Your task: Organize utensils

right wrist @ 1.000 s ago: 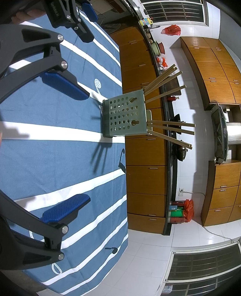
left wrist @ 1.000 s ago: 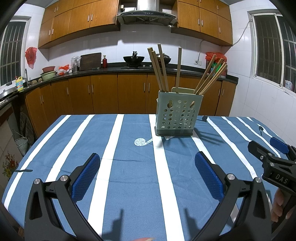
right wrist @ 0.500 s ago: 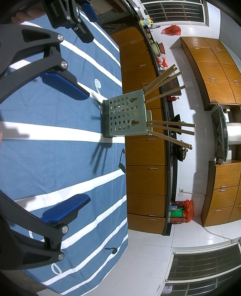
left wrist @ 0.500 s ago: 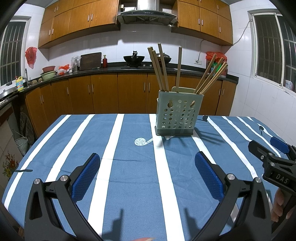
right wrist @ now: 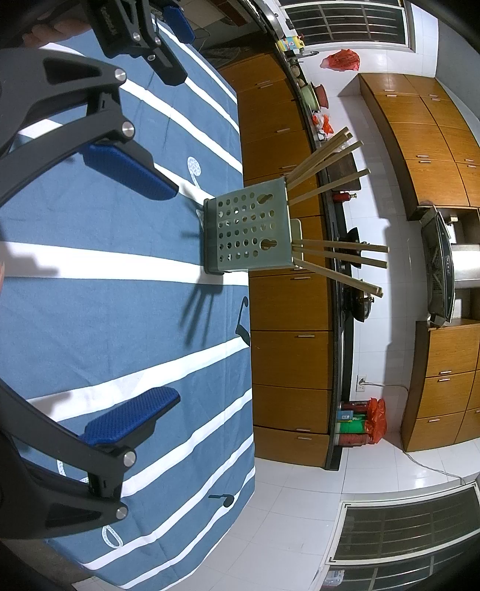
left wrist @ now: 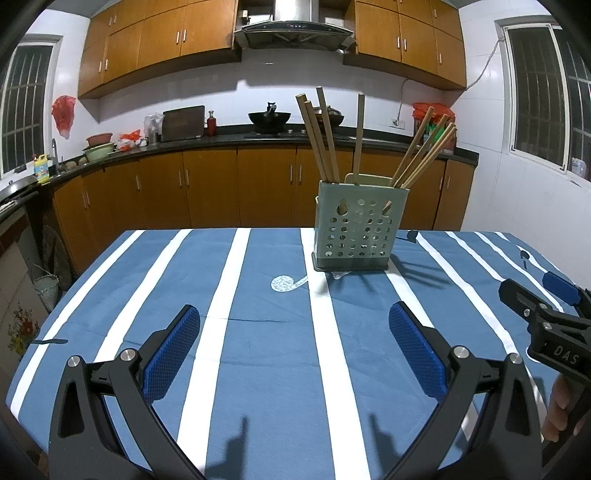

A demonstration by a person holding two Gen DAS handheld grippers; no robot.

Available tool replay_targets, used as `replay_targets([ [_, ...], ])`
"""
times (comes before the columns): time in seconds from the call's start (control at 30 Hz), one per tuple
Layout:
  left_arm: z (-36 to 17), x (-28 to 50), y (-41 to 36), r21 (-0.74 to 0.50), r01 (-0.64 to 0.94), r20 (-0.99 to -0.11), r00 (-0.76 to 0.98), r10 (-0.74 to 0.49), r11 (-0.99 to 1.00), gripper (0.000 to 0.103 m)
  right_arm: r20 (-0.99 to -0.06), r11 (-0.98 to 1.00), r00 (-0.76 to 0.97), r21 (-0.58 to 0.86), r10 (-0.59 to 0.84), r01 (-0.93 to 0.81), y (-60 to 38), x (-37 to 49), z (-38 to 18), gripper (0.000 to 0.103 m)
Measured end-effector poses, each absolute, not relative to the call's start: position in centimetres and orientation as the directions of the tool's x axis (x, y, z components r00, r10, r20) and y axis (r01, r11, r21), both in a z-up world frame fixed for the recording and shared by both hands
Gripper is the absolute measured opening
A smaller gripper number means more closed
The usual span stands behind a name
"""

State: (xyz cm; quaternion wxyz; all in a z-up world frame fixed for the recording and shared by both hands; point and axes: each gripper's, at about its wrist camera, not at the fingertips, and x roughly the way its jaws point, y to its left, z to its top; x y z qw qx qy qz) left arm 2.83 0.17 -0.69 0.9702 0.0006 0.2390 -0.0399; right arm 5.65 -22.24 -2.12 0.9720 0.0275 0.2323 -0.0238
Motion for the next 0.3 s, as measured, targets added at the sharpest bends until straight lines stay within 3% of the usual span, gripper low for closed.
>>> replay_targets([
  [0.3,-0.86,2.93,0.18,-0.017,0.077,-0.468,0.881,-0.076,0.997,0.101,-0.453,0.997,0.891,0.043,-0.033,0.058,-22.29,5.65,-2.10,0.099],
])
